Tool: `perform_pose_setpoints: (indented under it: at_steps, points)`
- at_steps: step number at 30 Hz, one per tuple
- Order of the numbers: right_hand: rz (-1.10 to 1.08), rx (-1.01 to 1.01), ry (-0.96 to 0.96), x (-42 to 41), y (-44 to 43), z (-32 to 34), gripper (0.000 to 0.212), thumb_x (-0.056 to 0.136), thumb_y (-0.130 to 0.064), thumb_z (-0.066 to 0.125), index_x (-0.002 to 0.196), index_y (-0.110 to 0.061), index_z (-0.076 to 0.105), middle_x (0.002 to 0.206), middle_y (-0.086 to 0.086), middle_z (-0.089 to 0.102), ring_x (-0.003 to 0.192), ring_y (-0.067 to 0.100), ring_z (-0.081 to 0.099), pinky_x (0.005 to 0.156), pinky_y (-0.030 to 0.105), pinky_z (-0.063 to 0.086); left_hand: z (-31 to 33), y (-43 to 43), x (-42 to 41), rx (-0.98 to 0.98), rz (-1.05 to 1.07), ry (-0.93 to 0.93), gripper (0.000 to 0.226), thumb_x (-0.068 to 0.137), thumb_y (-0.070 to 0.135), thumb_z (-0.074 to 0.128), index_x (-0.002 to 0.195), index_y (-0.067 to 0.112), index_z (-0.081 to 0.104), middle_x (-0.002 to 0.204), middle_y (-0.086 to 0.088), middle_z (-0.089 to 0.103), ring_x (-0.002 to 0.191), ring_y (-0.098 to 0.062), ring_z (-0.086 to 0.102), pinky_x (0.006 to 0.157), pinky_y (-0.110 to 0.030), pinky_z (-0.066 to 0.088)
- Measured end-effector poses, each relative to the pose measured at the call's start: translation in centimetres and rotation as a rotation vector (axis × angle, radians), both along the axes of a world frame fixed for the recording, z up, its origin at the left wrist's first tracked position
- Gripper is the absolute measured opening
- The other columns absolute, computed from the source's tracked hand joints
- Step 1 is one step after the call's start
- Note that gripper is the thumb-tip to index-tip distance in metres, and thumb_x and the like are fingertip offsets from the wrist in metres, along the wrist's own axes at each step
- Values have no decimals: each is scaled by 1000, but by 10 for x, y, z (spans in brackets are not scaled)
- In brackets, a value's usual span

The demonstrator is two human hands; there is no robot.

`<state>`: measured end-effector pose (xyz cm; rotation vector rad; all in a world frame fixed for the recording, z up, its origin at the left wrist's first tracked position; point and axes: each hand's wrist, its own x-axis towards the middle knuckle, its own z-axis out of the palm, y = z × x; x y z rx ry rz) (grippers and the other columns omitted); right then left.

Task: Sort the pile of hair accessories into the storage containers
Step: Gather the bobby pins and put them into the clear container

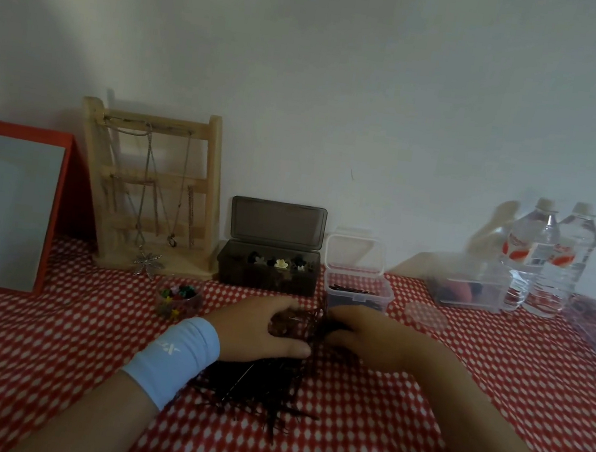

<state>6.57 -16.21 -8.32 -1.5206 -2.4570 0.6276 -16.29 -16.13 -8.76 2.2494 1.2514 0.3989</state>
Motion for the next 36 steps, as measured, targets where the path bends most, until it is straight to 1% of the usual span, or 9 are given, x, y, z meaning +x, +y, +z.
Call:
perform_pose_setpoints:
  at_steps: [6,10,15,21,23,26,28,32,36]
  points:
    - [-99,-107,277,7,-2,-6,26,105,-18,42,116,-37,56,93,-17,61,79,-2,56,78,22,44,14,13,15,99,68,-193,21,89,39,67,109,34,66,97,19,65,92,8,59,89,-15,45]
    - [-132,-222,442,9,-2,-11,36,99,-15,40,113,-43,58,74,-10,60,71,18,49,69,34,43,18,16,23,104,37,-347,18,88,25,70,101,36,67,79,11,72,80,4,66,85,-7,44]
    - [-162,-367,539,7,-5,-9,24,101,-5,34,100,-15,57,73,2,47,62,14,40,60,29,37,10,15,20,140,100,-461,13,88,20,70,97,29,74,87,13,74,87,4,67,86,-14,49]
    - [-155,-508,897,5,-2,-14,44,87,-51,48,114,-17,55,82,1,57,66,13,51,61,30,42,2,13,16,161,83,-471,14,89,18,69,87,31,73,82,15,74,85,4,67,82,-7,45]
    - [-125,-457,846,1,-5,-12,44,92,-68,47,108,-29,63,76,-6,59,62,7,51,58,25,41,0,13,15,160,74,-474,12,87,18,71,90,28,75,86,15,74,88,4,66,81,-6,46]
    - [-143,-320,738,-5,-8,-8,36,86,-66,54,87,-32,67,65,-10,56,55,3,52,60,22,38,-3,12,14,143,31,-499,12,81,17,77,92,22,78,89,12,75,89,-1,69,83,-13,51]
    - [-172,-297,778,-9,-8,-10,38,85,-65,53,90,-31,69,63,-7,54,55,5,51,60,23,38,-6,10,17,128,22,-510,15,78,16,81,90,23,78,89,13,75,90,-2,69,86,-16,52]
    - [-143,-216,834,-14,-11,-10,26,103,-33,50,110,-16,68,78,-18,73,73,-7,66,65,10,47,-11,8,21,117,11,-502,18,74,17,83,90,25,77,90,13,75,91,-1,69,87,-20,53]
    - [-177,-188,865,-14,-13,-9,27,103,-27,51,113,-11,70,106,3,76,100,15,72,89,28,57,-9,6,21,54,-23,-491,25,78,19,81,95,35,74,96,14,75,96,1,68,89,-17,52]
